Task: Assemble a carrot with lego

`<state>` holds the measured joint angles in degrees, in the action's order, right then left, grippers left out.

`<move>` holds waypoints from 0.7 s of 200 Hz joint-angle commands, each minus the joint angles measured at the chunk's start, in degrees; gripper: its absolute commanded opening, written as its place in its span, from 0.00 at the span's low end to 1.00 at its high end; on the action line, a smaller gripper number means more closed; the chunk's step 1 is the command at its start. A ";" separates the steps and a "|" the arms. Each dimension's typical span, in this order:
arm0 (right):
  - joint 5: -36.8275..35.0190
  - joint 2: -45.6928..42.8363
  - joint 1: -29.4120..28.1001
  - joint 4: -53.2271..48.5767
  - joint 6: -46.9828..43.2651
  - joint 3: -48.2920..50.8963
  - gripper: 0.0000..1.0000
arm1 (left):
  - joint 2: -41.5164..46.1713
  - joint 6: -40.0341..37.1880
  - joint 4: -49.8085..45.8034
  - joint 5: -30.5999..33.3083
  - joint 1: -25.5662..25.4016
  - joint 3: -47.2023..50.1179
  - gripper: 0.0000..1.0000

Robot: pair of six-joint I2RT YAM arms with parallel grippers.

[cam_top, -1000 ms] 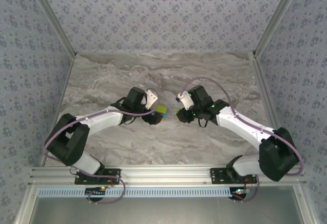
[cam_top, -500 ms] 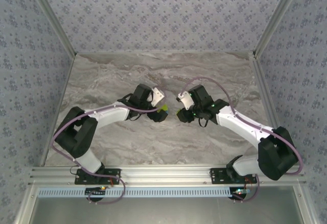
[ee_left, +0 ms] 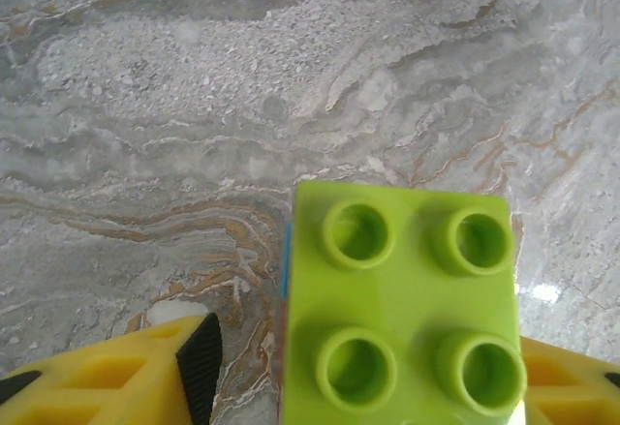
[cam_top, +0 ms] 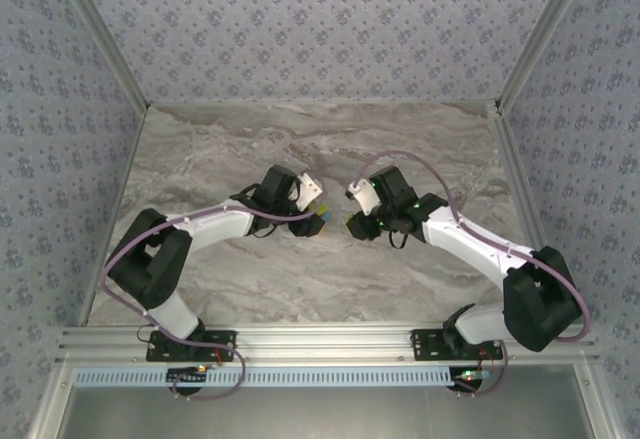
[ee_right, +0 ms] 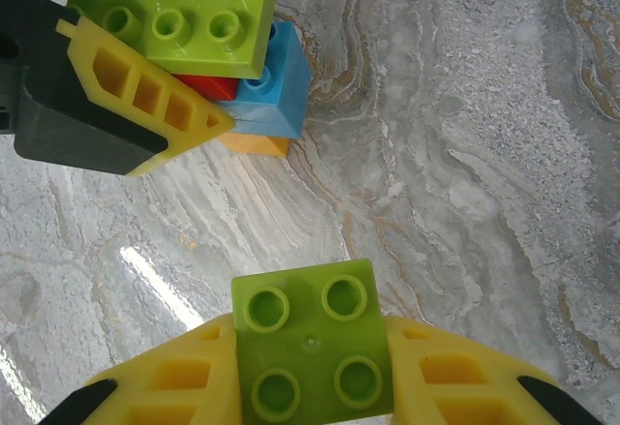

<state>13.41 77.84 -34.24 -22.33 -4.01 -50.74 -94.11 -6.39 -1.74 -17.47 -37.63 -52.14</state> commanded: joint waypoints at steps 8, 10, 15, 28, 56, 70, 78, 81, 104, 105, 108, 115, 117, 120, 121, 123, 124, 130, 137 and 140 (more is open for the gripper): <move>1.54 0.03 0.44 -1.32 -1.54 -0.89 0.26 | 0.73 0.22 0.50 -3.49 -0.35 0.46 0.53; 1.69 0.03 0.52 -1.32 -1.64 -0.82 0.26 | 0.76 0.19 0.51 -3.63 -0.37 0.48 0.53; 2.00 0.03 0.57 -1.36 -1.97 -0.85 0.26 | 0.83 0.26 0.46 -4.06 -0.34 0.46 0.51; 3.30 0.05 1.03 -1.73 -3.41 -1.17 0.26 | 0.94 0.11 -0.62 -5.81 -0.30 0.08 0.44; 7.50 -0.69 3.90 -2.30 -4.92 -2.77 0.25 | 1.95 -0.19 -5.75 -12.75 0.22 -1.18 0.38; 10.01 -1.10 4.96 -2.31 -5.83 -3.87 0.25 | 3.22 -0.11 -8.08 -16.94 0.32 -1.13 0.37; 11.96 -0.71 5.52 -3.15 -6.72 -5.16 0.25 | 4.10 0.05 -8.88 -18.99 0.31 -0.91 0.36; 12.76 -0.36 5.71 -3.78 -7.17 -5.87 0.25 | 4.45 0.06 -9.22 -19.68 0.34 -0.80 0.36; 18.56 4.05 6.53 -11.57 -12.15 -12.81 0.25 | 7.29 -0.69 -12.78 -26.29 0.80 -0.51 0.34; 18.75 4.37 6.54 -12.16 -12.42 -13.16 0.25 | 7.41 -0.71 -12.90 -26.56 0.80 -0.51 0.34; 19.72 5.13 6.63 -13.92 -13.29 -14.21 0.25 | 7.75 -0.87 -13.40 -27.48 1.04 -0.51 0.34; 22.09 6.94 6.72 -17.43 -15.30 -16.57 0.25 | 8.53 -1.46 -14.60 -29.78 1.40 -0.59 0.31; 22.76 7.38 6.79 -18.33 -15.82 -16.95 0.24 | 8.70 -1.81 -15.07 -30.33 1.46 -0.66 0.30; 23.77 8.20 6.86 -19.72 -16.75 -18.23 0.24 | 9.02 -2.22 -15.78 -31.07 1.56 -0.76 0.29; 24.08 8.46 6.88 -20.19 -16.87 -18.99 0.24 | 9.11 -2.31 -15.90 -31.28 1.62 -0.81 0.29; 24.75 8.97 6.94 -21.02 -17.43 -19.76 0.24 | 9.27 -2.37 -16.12 -31.65 1.66 -0.85 0.29; 25.05 9.20 6.97 -21.41 -17.83 -20.06 0.24 | 9.32 -2.43 -16.16 -31.87 1.76 -0.85 0.29; 26.53 10.63 6.99 -23.64 -19.48 -22.01 0.23 | 9.62 -2.49 -16.28 -32.62 1.91 -0.86 0.29; 27.00 12.08 6.97 -25.47 -20.55 -23.94 0.21 | 9.70 -2.64 -16.31 -34.10 1.87 -0.86 0.28; 26.95 12.52 6.94 -25.96 -20.68 -24.61 0.21 | 9.64 -2.89 -16.55 -34.75 1.91 -0.97 0.28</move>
<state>32.40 85.89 -27.66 -35.97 -17.32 -69.56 -86.61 -6.92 -14.44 -42.24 -36.38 -52.14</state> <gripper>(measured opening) 0.322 0.353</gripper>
